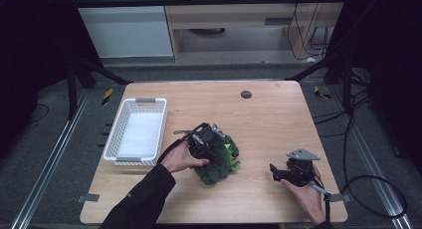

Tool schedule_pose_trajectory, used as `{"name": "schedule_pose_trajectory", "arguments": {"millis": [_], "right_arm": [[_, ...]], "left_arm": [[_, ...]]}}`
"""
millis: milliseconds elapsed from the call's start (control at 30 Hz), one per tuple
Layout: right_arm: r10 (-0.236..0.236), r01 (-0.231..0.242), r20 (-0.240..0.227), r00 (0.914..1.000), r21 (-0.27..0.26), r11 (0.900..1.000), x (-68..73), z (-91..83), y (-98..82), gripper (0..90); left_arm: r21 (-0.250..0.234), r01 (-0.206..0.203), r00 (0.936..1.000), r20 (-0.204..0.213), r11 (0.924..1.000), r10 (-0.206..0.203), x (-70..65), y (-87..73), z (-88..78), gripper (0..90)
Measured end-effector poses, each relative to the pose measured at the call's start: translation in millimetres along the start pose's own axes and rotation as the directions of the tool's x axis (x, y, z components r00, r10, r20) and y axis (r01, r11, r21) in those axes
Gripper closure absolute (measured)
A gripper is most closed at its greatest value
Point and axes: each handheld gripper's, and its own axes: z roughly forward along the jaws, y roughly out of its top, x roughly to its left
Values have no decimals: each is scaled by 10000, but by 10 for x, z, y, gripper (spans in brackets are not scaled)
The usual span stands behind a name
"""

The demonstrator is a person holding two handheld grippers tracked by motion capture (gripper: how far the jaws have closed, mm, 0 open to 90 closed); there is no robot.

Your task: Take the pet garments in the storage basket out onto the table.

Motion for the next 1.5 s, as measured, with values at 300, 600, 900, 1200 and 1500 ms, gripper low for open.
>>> {"name": "schedule_pose_trajectory", "arguments": {"millis": [300, 600, 900, 1200, 1500], "right_arm": [[49, -49, -3, 10000, -6, 10000, 3, 0, 1, 115], [78, -78, -13, 10000, -40, 10000, 6, -5, 3, 112], [78, -77, 72, 9999, -155, 9999, 6, -10, 2, 106], [137, -135, 89, 9999, -225, 9997, 7, -12, 1, 103], [88, -84, 138, 9999, -292, 9995, 3, -13, -3, 100]], "left_arm": [[-746, 1, 9999, 111, 9972, 7, -9, -51, -205, 287], [-1653, 172, 9998, -22, 9861, -178, -40, -140, -477, 266], [-2623, 643, 9950, -571, 9628, -820, -54, -313, -643, 249], [-4005, 1422, 9723, -1147, 9052, -2035, -51, -676, -824, 256], [-5181, 2304, 9278, -1382, 8237, -3465, -47, -1134, -966, 284]]}}
